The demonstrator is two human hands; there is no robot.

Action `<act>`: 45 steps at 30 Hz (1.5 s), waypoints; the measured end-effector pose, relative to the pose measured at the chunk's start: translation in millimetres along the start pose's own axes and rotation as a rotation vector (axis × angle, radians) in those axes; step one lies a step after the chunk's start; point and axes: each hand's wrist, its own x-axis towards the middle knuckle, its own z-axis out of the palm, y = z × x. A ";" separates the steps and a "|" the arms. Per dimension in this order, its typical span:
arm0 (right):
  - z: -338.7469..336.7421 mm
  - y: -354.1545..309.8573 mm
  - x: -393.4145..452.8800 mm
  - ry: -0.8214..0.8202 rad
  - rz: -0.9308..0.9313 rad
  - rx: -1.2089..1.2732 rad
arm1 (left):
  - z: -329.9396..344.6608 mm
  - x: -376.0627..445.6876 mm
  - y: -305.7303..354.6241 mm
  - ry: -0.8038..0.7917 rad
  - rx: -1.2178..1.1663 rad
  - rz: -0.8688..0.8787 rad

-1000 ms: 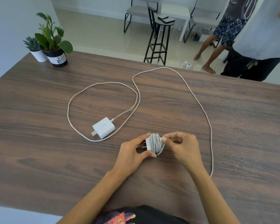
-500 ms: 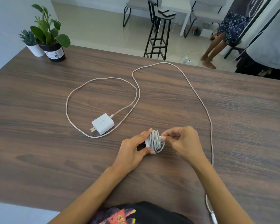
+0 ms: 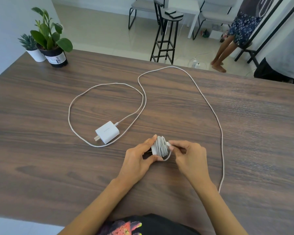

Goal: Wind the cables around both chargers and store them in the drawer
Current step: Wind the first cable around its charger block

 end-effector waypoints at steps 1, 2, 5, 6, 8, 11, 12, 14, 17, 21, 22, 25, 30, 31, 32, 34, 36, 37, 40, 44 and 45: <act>-0.3 -0.3 0.6 -0.005 0.008 -0.004 | -0.3 0.0 0.0 -0.003 -0.003 0.000; -0.5 -0.8 1.6 -0.011 0.018 -0.007 | -0.7 0.2 -0.1 -0.007 -0.008 -0.002; -1.5 -1.9 4.6 -0.023 0.056 -0.003 | -1.9 0.3 0.7 -0.025 -0.031 -0.007; -1.6 -2.0 5.0 -0.024 0.066 -0.005 | -1.9 0.4 0.9 -0.031 -0.038 -0.007; -1.4 -2.1 5.1 -0.021 0.093 0.010 | -1.9 0.4 1.3 -0.035 -0.049 -0.009; -0.1 -1.6 4.6 -0.018 0.151 0.062 | -1.8 0.0 1.4 -0.037 -0.056 -0.011; 0.4 -1.0 4.6 -0.016 0.165 0.070 | -1.8 -0.1 1.6 -0.039 -0.054 -0.009; 0.4 -0.5 4.4 -0.014 0.170 0.070 | -1.7 -0.6 1.7 -0.043 -0.052 -0.005; -2.8 -3.5 3.2 -0.018 0.081 -0.006 | -1.2 -0.8 1.1 -0.040 -0.043 0.001; -6.2 -5.2 3.8 -0.045 -0.066 -0.089 | -0.7 -0.7 0.8 -0.035 -0.044 0.000; -6.5 -4.8 3.9 -0.057 -0.080 -0.093 | -0.6 -0.9 0.5 -0.033 -0.042 0.002; -7.9 -4.8 4.1 -0.089 -0.064 -0.094 | -0.1 -1.3 -0.1 -0.030 -0.036 0.015; -10.0 -9.4 3.2 -0.090 -0.078 -0.095 | -0.6 -1.5 0.5 -0.027 -0.030 0.033; -10.0 -10.3 2.9 -0.087 -0.092 -0.094 | -0.8 -1.6 0.9 -0.027 -0.027 0.038; -9.7 -10.8 2.6 -0.088 -0.103 -0.102 | -0.9 -1.7 0.8 -0.027 -0.025 0.042; -7.0 -8.8 3.1 -0.099 -0.124 -0.152 | -0.8 -1.8 0.4 -0.029 -0.028 0.039; -3.3 -5.2 4.1 -0.126 -0.143 -0.203 | -1.1 -1.9 0.6 -0.031 -0.028 0.037; -1.9 -4.0 4.6 -0.145 -0.149 -0.217 | -1.3 -2.1 0.7 -0.032 -0.026 0.036; -0.2 -2.4 5.4 -0.161 -0.168 -0.219 | -1.4 -2.0 0.3 -0.032 -0.026 0.036; -2.3 -3.5 4.7 -0.142 -0.150 -0.170 | -1.2 -1.5 0.0 -0.030 -0.033 0.030; -2.9 -4.0 4.3 -0.137 -0.139 -0.144 | -1.2 -1.3 0.1 -0.031 -0.035 0.029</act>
